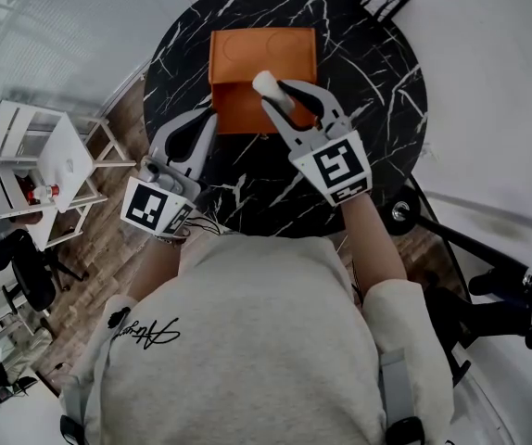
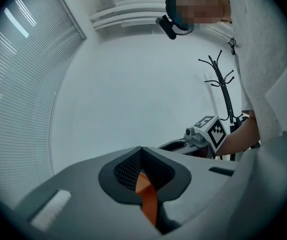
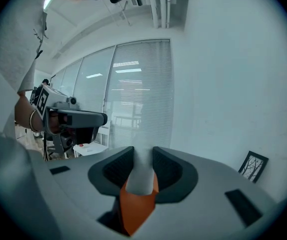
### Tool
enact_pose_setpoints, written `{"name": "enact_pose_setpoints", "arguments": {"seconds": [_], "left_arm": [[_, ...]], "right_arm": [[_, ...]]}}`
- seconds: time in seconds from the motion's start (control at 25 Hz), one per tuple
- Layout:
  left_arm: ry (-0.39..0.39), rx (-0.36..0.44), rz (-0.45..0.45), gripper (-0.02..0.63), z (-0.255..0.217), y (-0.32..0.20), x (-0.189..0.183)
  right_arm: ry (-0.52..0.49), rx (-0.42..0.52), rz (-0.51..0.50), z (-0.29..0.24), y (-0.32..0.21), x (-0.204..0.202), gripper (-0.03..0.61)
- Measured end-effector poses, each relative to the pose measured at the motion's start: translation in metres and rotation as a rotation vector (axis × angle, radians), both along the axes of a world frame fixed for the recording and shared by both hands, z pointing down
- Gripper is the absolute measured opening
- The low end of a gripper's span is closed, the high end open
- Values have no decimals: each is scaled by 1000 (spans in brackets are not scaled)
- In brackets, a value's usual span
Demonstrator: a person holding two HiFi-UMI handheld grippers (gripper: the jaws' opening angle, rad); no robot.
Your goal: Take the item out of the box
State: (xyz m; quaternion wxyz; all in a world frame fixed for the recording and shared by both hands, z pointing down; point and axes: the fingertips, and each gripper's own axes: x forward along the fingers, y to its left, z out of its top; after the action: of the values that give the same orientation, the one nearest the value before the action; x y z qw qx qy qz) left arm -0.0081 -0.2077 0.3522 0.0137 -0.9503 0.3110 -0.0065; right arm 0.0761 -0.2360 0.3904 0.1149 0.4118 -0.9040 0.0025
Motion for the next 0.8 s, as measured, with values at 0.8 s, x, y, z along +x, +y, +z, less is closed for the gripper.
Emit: {"name": "enact_pose_setpoints", "arguments": {"seconds": [0.8], "left_arm": [[11,15,-1,3,-6,-1,2]], "right_arm": [[-92,87,10,-36,19,12,117]]}}
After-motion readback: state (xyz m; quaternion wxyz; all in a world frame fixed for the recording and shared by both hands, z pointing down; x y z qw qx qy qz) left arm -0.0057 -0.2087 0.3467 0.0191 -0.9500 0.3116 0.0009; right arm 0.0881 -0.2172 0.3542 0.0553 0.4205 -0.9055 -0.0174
